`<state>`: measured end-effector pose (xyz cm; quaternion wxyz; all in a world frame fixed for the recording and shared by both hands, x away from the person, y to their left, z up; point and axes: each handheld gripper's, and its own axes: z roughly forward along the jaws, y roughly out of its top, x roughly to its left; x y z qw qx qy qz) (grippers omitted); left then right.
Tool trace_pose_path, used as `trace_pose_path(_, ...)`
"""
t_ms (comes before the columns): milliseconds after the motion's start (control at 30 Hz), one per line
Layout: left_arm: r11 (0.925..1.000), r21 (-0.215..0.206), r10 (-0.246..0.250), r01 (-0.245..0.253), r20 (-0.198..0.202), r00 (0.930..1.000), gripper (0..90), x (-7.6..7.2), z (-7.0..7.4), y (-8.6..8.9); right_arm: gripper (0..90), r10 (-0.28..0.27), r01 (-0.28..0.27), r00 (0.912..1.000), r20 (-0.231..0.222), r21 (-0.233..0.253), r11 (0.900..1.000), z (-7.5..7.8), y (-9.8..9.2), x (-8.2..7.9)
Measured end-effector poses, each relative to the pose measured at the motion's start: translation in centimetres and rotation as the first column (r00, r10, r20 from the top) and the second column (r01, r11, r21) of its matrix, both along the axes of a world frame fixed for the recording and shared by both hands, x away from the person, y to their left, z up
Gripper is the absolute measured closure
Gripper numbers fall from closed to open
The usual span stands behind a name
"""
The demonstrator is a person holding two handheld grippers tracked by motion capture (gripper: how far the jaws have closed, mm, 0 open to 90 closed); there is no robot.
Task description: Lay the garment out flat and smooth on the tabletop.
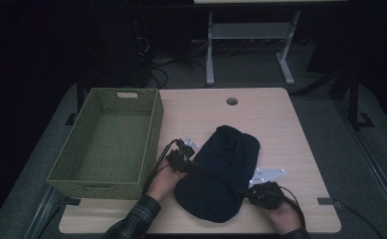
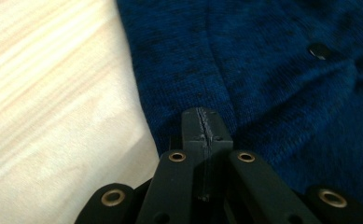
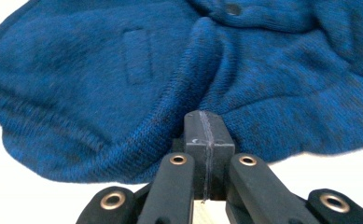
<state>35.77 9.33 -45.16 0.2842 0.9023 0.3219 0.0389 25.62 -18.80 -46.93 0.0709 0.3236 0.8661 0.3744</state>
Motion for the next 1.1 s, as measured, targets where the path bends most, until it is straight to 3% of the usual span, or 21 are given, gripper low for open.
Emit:
trace_pose_path(200,0.9993,-0.025,-0.027,0.026,-0.039,0.9989,89.9,-1.3,0.0,0.1,89.8,-0.058,0.058,0.9983,-0.005,0.0,0.998,0.0,-1.6,0.7)
trace_pose_path(467,0.9969,-0.025,-0.075,0.074,-0.061,0.9953,89.9,-3.4,0.1,-0.2,89.8,-0.119,0.119,0.9929,-0.012,-0.003,0.993,0.0,-3.7,1.5)
trace_pose_path(633,0.9955,-0.044,-0.087,0.084,-0.061,0.9944,89.9,-4.8,0.0,-0.4,89.8,-0.12,0.121,0.9926,-0.016,0.001,0.993,0.0,-4.3,1.4)
trace_pose_path(933,0.9928,-0.034,-0.117,0.115,-0.055,0.9916,90.0,-6.8,0.0,-0.1,89.8,-0.092,0.092,0.9953,-0.028,-0.017,0.996,0.2,-4.2,-0.2)
trace_pose_path(1100,0.9921,-0.036,-0.122,0.12,-0.061,0.9907,89.8,-6.8,0.0,0.0,89.8,-0.087,0.087,0.996,-0.017,-0.039,0.995,0.3,-3.6,-0.6)
